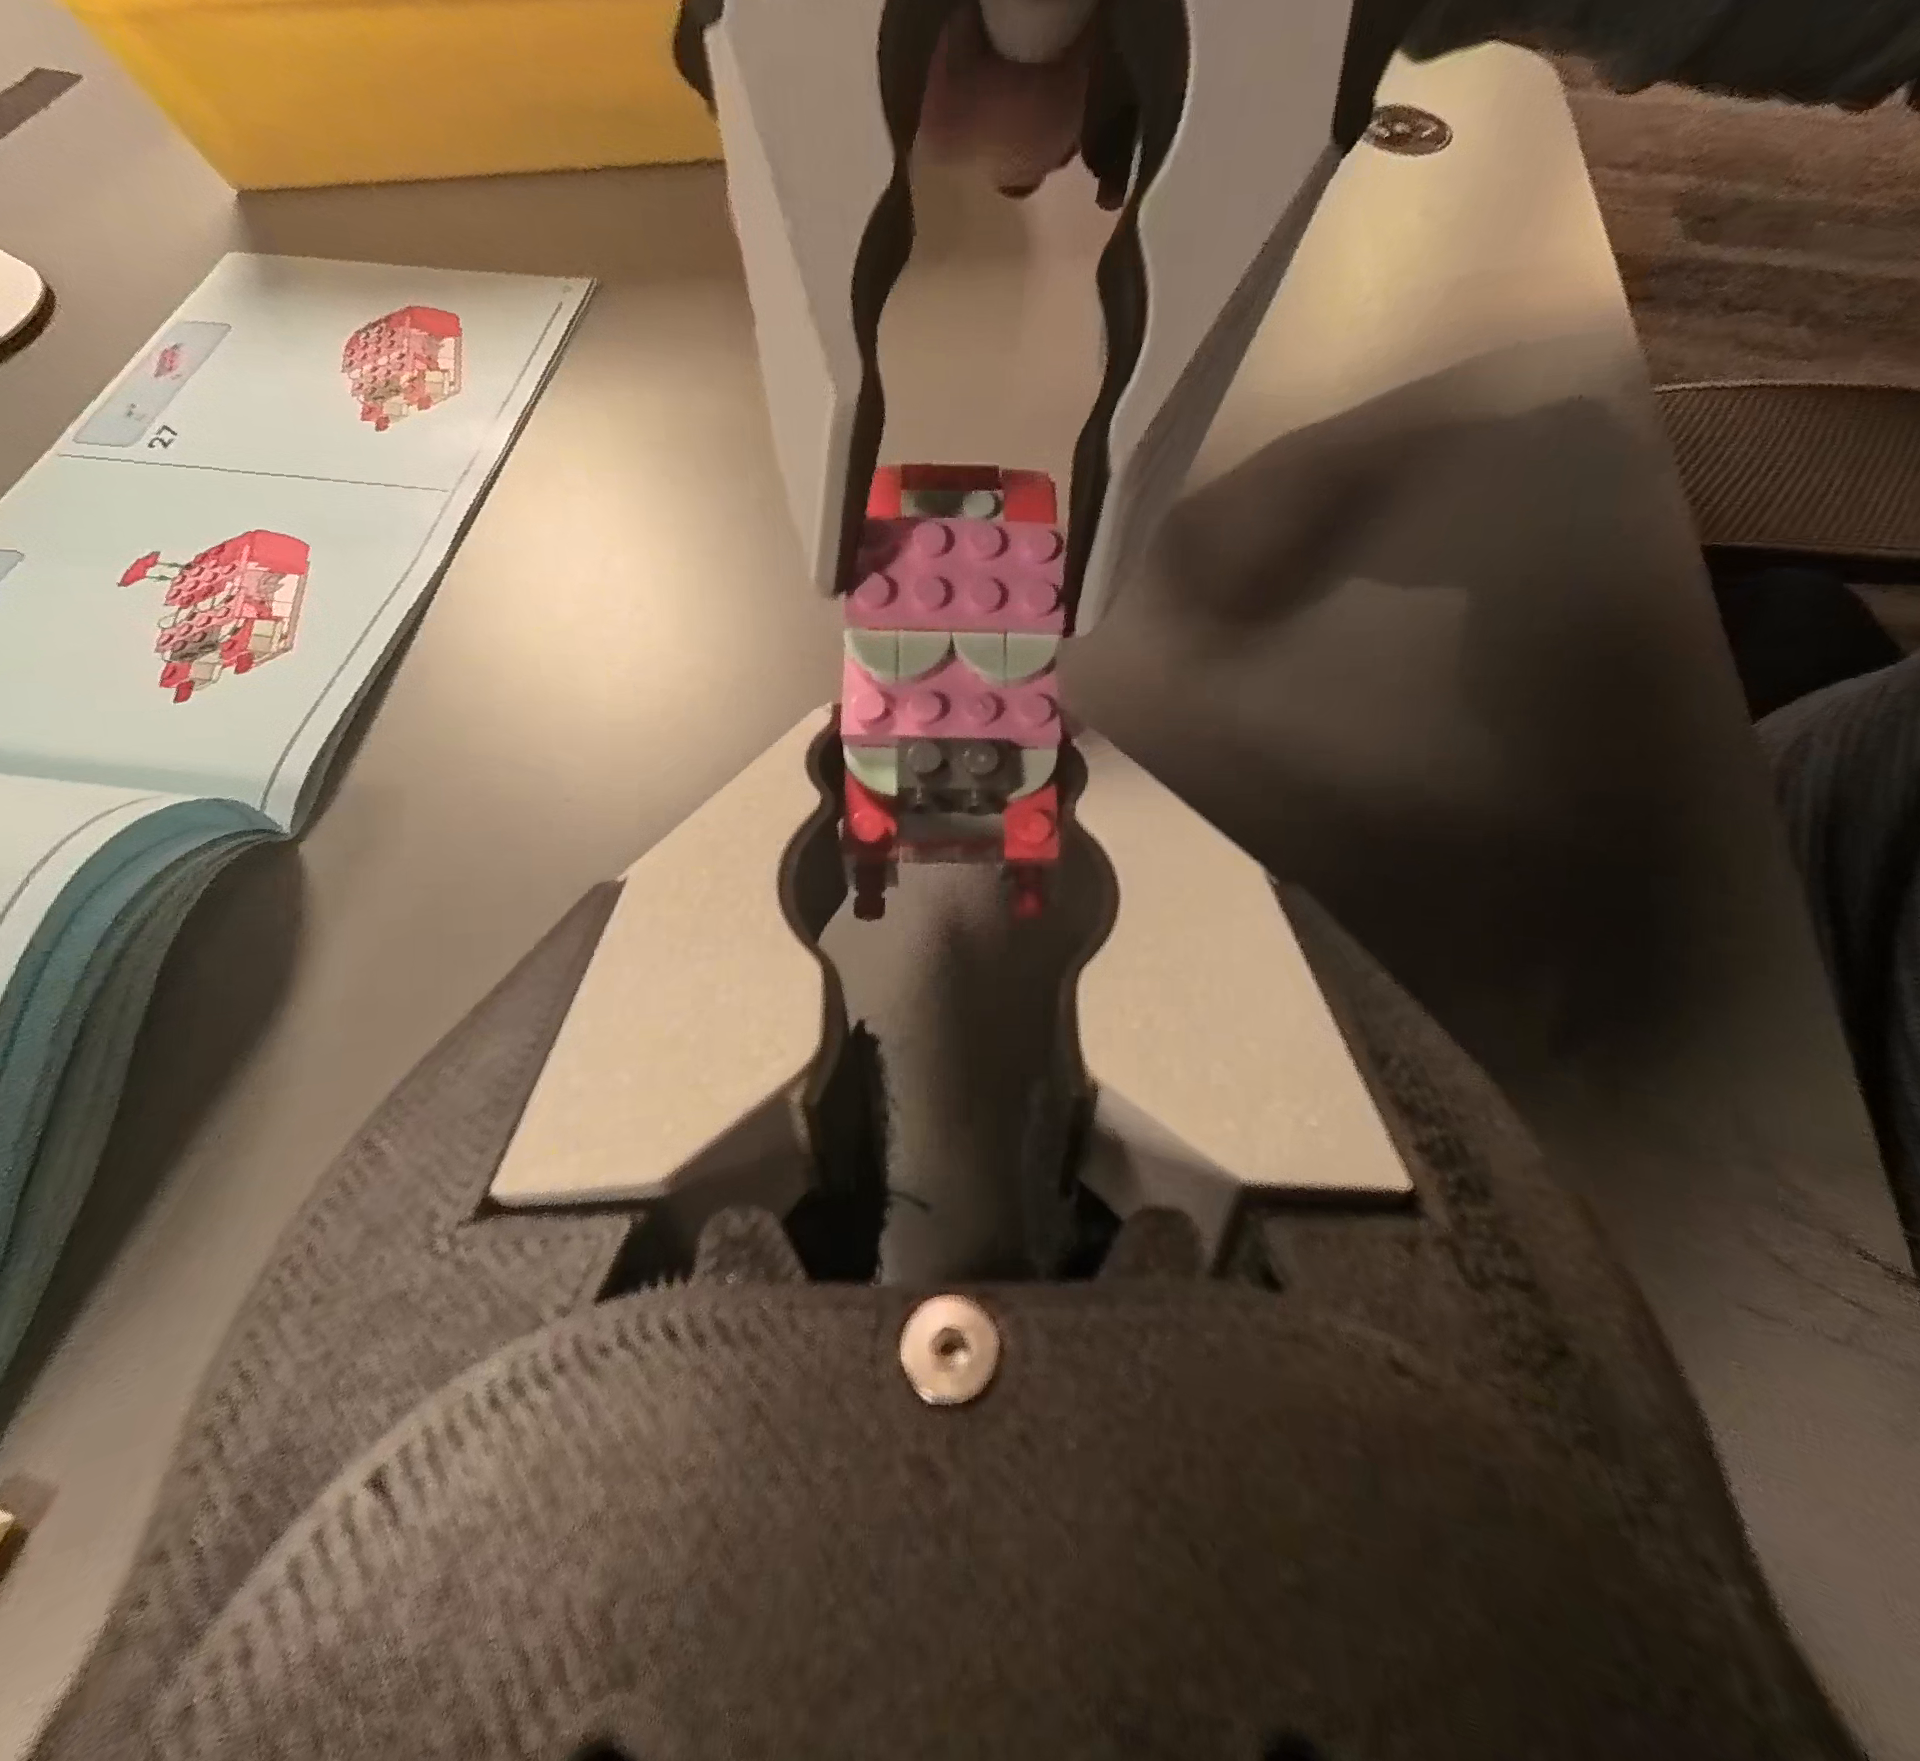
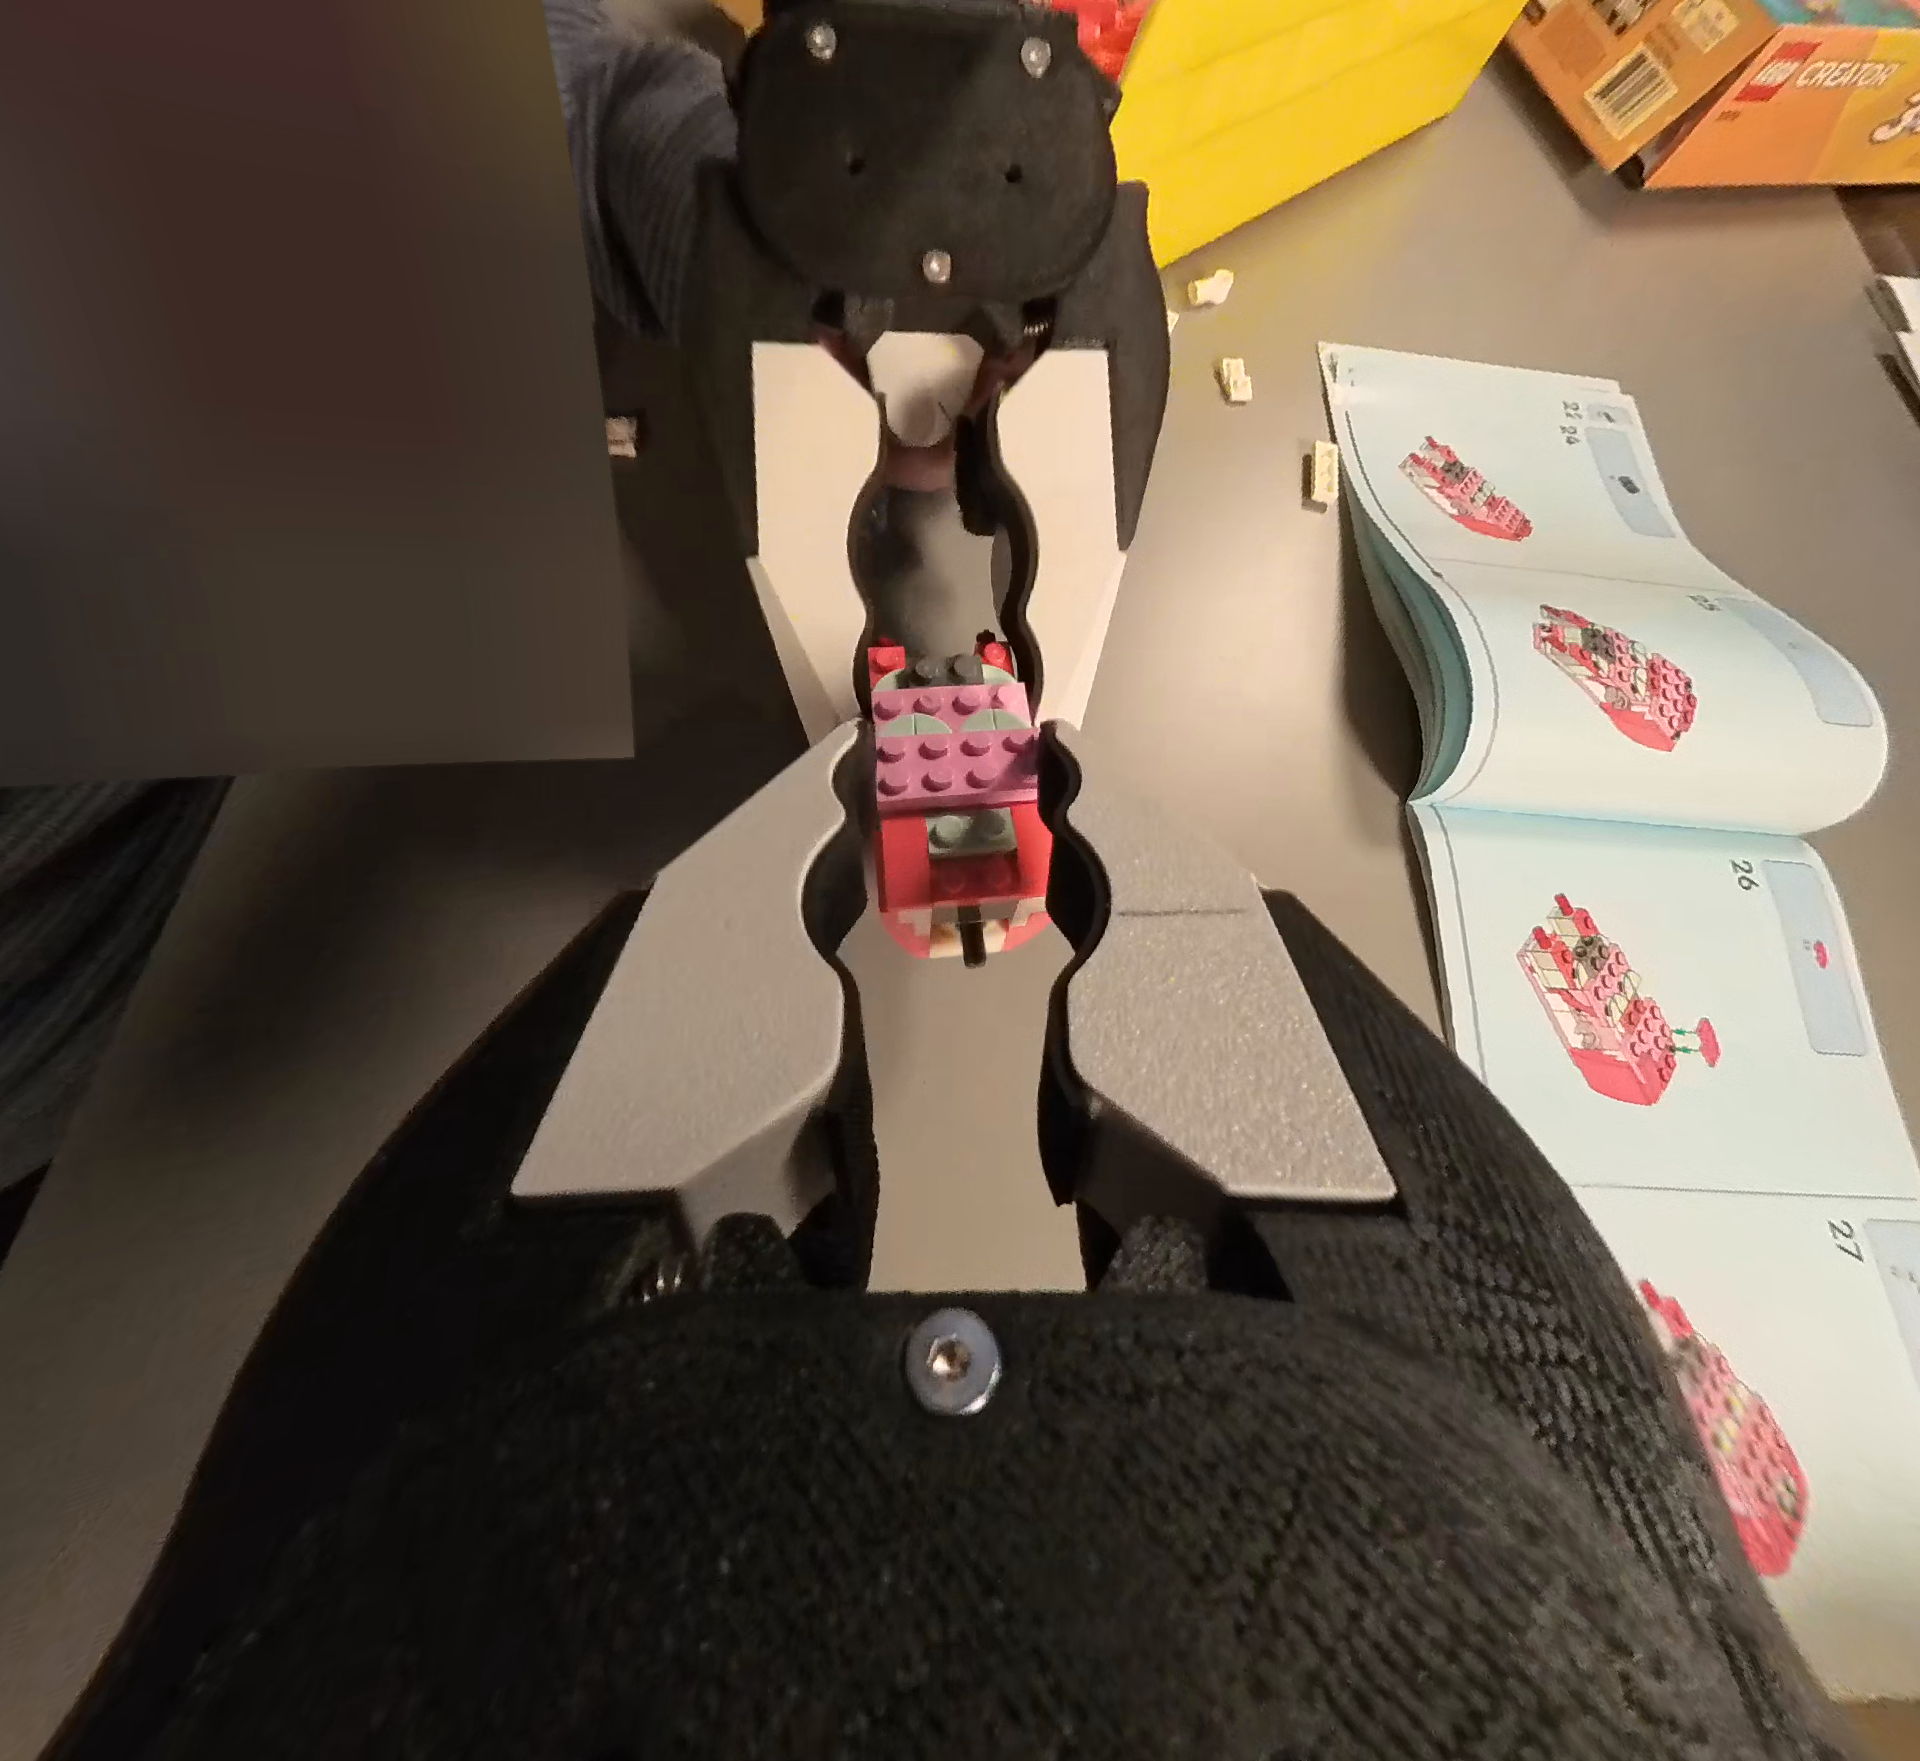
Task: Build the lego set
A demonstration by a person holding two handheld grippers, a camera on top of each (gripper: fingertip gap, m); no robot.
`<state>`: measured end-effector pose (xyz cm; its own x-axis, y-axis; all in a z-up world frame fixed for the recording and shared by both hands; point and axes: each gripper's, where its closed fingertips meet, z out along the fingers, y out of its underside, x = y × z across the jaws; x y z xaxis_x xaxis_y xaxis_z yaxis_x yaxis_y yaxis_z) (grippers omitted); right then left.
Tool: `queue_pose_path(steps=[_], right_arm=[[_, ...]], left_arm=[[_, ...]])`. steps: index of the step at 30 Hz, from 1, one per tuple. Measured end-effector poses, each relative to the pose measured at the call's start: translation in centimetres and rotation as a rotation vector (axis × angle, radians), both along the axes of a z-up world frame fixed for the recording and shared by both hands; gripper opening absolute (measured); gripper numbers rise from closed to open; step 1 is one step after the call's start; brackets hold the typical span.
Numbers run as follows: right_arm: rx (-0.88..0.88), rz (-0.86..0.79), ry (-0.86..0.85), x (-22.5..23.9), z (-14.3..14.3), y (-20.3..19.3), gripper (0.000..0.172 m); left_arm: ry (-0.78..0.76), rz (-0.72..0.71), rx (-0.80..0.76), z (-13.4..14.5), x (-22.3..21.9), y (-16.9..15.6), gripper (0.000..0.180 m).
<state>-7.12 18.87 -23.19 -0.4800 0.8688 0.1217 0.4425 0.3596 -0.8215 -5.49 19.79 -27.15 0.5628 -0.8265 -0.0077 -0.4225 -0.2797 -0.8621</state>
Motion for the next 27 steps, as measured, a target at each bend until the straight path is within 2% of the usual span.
queue_pose_path(steps=[8, 27], right_arm=[[0.009, 0.017, 0.067, -0.14, 0.16, -0.61, 0.029], [0.007, -0.012, 0.072, 0.12, 0.25, -0.01, 0.030]], left_arm=[[-0.019, 0.002, 0.003, 0.29, 0.10, 0.03, 0.036], [-0.022, 0.003, 0.000, 0.33, 0.07, 0.03, 0.036]])
